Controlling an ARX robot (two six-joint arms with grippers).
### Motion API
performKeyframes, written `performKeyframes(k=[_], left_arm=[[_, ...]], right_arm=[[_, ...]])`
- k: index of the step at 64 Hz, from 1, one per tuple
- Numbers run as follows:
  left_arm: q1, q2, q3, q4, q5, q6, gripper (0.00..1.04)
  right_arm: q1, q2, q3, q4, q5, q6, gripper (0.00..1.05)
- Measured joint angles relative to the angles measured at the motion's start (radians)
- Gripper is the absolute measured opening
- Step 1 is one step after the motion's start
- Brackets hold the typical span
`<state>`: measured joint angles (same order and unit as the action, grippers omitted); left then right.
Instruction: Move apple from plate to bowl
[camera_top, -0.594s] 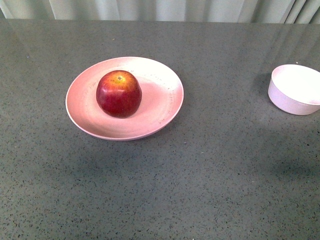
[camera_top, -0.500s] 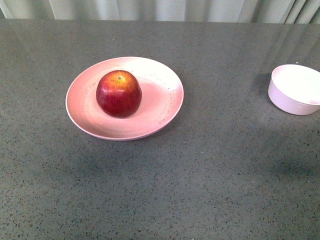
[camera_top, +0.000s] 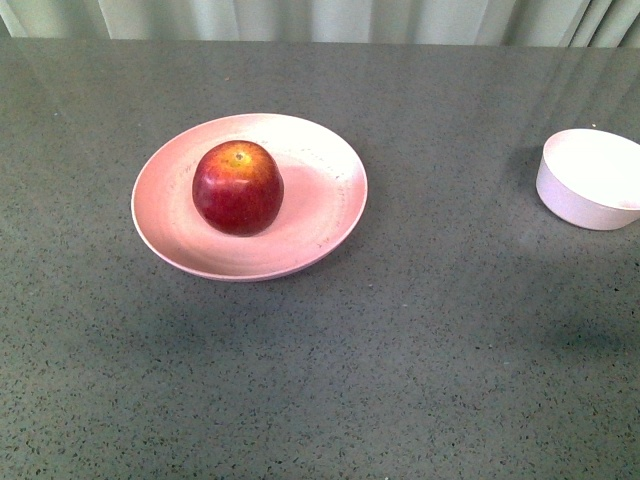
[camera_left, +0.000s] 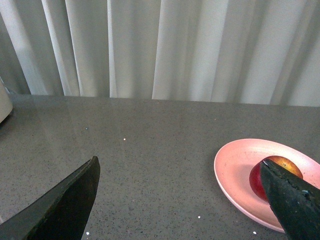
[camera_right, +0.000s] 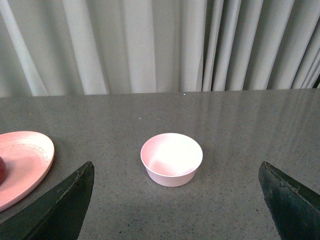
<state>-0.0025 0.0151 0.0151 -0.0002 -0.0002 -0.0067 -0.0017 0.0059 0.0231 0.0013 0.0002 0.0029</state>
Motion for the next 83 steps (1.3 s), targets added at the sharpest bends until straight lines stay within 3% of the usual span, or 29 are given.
performKeyframes(k=[11,14,18,34,47,70,83], left_arm=[[0.0,0.0,0.0,0.0,0.0,0.0,0.96],[0.0,0.0,0.0,0.0,0.0,0.0,0.96],[0.0,0.0,0.0,0.0,0.0,0.0,0.96],[0.0,0.0,0.0,0.0,0.0,0.0,0.96],[0.0,0.0,0.0,0.0,0.0,0.0,0.96],[0.0,0.0,0.0,0.0,0.0,0.0,0.96],[0.0,0.0,0.0,0.0,0.0,0.0,0.96]], right_arm=[[0.002,0.005,0.003,-0.007,0.01,0.002,0.96],[0.012,0.109,0.07,-0.182,0.109,0.06,0.96],[-0.032,0.29,0.132,-0.247,0.14,0.07,0.96],[-0.228,0.905,0.273,0.193,0.019,-0.01,0.96],[-0.269,1.324,0.438,0.395,-0.041,-0.04,0.96],[-0.236,1.727,0.727,0.394,-0.122,-0.007,0.96],[-0.191,1.85,0.819,0.365,-0.113,0.003,0.96]])
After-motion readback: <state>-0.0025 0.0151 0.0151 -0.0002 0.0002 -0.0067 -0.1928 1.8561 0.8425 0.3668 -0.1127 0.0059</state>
